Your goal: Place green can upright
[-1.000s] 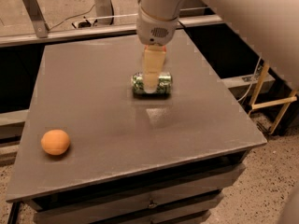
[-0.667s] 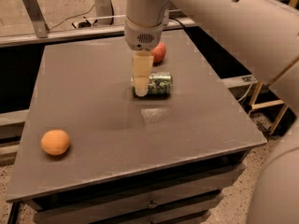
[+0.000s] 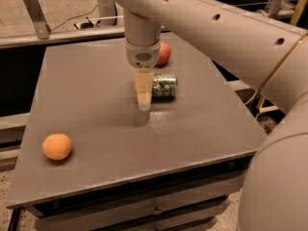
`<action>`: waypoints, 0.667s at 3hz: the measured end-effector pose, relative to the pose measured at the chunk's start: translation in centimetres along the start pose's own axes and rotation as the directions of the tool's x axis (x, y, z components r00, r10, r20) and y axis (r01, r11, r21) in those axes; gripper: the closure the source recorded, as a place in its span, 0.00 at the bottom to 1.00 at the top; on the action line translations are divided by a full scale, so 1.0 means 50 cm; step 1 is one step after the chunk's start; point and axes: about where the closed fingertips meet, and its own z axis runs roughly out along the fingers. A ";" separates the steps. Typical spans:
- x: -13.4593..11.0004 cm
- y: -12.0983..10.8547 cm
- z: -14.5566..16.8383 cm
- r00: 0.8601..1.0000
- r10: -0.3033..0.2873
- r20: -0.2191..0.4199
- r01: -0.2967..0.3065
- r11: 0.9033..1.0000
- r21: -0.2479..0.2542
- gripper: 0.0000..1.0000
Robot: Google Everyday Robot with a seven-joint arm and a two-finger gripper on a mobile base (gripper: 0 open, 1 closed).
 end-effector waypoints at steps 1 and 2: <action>0.015 -0.004 0.023 0.999 0.032 -0.024 -0.032 0.999 0.000 0.00; 0.025 -0.004 0.039 0.998 0.057 -0.030 -0.057 0.998 0.003 0.18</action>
Offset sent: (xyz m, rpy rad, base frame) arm 0.0032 -0.0190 -0.0272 -0.0381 0.0067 -0.0907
